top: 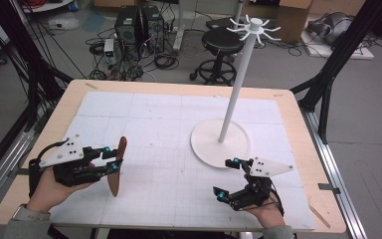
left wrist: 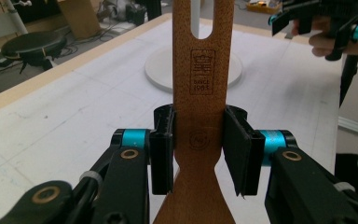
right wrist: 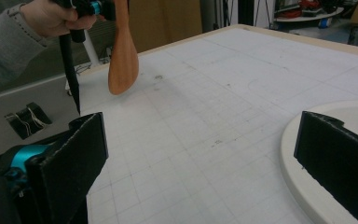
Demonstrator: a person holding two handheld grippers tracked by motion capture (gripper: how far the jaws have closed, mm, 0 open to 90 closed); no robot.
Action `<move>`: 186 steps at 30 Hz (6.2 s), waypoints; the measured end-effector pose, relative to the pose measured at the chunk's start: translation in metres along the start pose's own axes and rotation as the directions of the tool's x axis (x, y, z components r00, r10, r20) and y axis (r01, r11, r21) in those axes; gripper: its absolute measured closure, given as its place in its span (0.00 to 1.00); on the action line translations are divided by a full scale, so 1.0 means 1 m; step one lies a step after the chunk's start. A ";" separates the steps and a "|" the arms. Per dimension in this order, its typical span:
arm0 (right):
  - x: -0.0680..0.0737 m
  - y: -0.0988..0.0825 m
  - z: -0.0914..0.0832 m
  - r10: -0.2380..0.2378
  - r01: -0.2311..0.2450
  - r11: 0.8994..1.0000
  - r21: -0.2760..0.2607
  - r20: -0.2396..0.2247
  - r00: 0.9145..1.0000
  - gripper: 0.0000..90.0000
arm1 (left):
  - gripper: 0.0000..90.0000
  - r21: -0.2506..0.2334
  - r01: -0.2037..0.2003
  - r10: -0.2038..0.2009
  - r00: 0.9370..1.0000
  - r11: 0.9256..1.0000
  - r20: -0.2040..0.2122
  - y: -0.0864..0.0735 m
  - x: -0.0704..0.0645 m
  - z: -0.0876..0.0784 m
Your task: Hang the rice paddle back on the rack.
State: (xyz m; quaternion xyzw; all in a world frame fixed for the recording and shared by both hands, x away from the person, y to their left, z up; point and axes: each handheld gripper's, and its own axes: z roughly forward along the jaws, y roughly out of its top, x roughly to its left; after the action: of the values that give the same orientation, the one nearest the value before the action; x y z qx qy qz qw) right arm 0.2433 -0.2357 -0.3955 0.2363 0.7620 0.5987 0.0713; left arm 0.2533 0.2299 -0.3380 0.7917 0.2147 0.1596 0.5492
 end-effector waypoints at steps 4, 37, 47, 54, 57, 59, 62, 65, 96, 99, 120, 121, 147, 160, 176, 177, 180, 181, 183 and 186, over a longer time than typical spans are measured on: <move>0.000 0.000 0.000 -0.004 0.004 1.000 0.000 0.000 1.000 0.02 | 0.72 -0.035 0.015 -0.015 1.000 0.999 0.017 0.009 0.000 0.002; 0.007 -0.008 -0.007 -0.082 0.083 0.996 0.025 -0.054 0.995 0.02 | 0.72 -0.075 0.004 0.000 0.999 0.997 0.051 0.065 0.004 0.045; 0.007 -0.007 -0.016 -0.097 0.096 0.995 -0.042 -0.039 0.994 0.02 | 0.72 -0.073 -0.012 0.016 0.998 0.997 0.061 0.087 0.007 0.063; 0.008 -0.008 -0.024 -0.121 0.116 0.988 -0.101 -0.040 0.992 0.02 | 0.72 -0.106 0.000 0.009 0.996 0.994 0.086 0.103 0.011 0.066; 0.007 -0.009 -0.025 -0.119 0.115 0.987 -0.111 -0.034 0.992 0.02 | 0.72 -0.109 0.003 0.007 0.996 0.994 0.091 0.109 0.014 0.069; 0.007 -0.009 -0.026 -0.114 0.109 0.987 -0.119 -0.032 0.993 0.02 | 0.72 -0.113 0.004 0.007 0.995 0.994 0.097 0.113 0.016 0.071; 0.006 -0.009 -0.028 -0.110 0.106 0.985 -0.134 -0.025 0.994 0.02 | 0.72 -0.121 0.021 -0.008 0.994 0.992 0.110 0.117 0.019 0.074; 0.004 -0.010 -0.028 -0.098 0.093 0.986 -0.135 -0.027 0.995 0.02 | 0.72 -0.115 0.029 -0.016 0.994 0.993 0.110 0.120 0.022 0.076; 0.000 -0.014 -0.029 -0.071 0.066 0.988 -0.143 -0.032 0.997 0.02 | 0.72 -0.094 -0.008 0.023 0.987 0.996 0.160 0.185 0.014 0.114; 0.000 -0.014 -0.028 -0.060 0.054 0.989 -0.135 -0.041 0.997 0.02 | 0.72 -0.096 -0.005 0.021 0.987 0.995 0.162 0.190 0.013 0.116; -0.001 -0.015 -0.028 -0.047 0.040 0.988 -0.151 -0.044 0.998 0.02 | 0.72 -0.105 -0.017 0.033 0.987 0.994 0.156 0.229 0.003 0.137; -0.001 -0.015 -0.028 -0.046 0.039 0.988 -0.150 -0.045 0.998 0.02 | 0.72 -0.110 -0.005 0.022 0.987 0.994 0.157 0.231 0.003 0.138; -0.002 -0.015 -0.028 -0.043 0.033 0.988 -0.148 -0.060 0.997 0.02 | 0.72 -0.094 -0.026 0.039 0.989 0.995 0.142 0.265 -0.004 0.158; -0.002 -0.015 -0.028 -0.040 0.030 0.988 -0.149 -0.066 0.997 0.02 | 0.72 -0.091 -0.013 0.025 0.991 0.996 0.133 0.270 -0.007 0.170; -0.002 -0.015 -0.027 -0.042 0.032 0.989 -0.146 -0.065 0.997 0.02 | 0.72 -0.083 -0.014 0.022 0.995 0.996 0.093 0.272 -0.009 0.179; -0.002 -0.015 -0.027 -0.044 0.034 0.989 -0.145 -0.065 0.997 0.02 | 0.72 -0.081 -0.013 0.021 0.995 0.997 0.093 0.271 -0.009 0.180; -0.002 -0.015 -0.027 -0.044 0.034 0.989 -0.144 -0.064 0.997 0.02 | 0.72 -0.075 -0.013 0.020 0.995 0.997 0.093 0.271 -0.010 0.183; -0.002 -0.015 -0.027 -0.041 0.032 0.989 -0.142 -0.065 0.997 0.02 | 0.72 -0.073 -0.017 0.024 0.995 0.997 0.092 0.270 -0.010 0.183; -0.002 -0.015 -0.027 -0.046 0.037 0.989 -0.145 -0.062 0.997 0.02 | 0.72 -0.067 -0.022 0.028 0.996 0.998 0.087 0.270 -0.011 0.185; -0.002 -0.015 -0.027 -0.041 0.031 0.989 -0.142 -0.065 0.997 0.02 | 0.72 -0.068 -0.017 0.023 0.996 0.998 0.091 0.269 -0.010 0.186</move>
State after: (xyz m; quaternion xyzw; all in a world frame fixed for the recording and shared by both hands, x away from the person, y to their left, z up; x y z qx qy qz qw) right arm 0.2300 -0.2630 -0.4023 0.1967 0.7239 0.6572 0.0728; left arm 0.3798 -0.0067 -0.1502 0.7815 0.1760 0.1356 0.5831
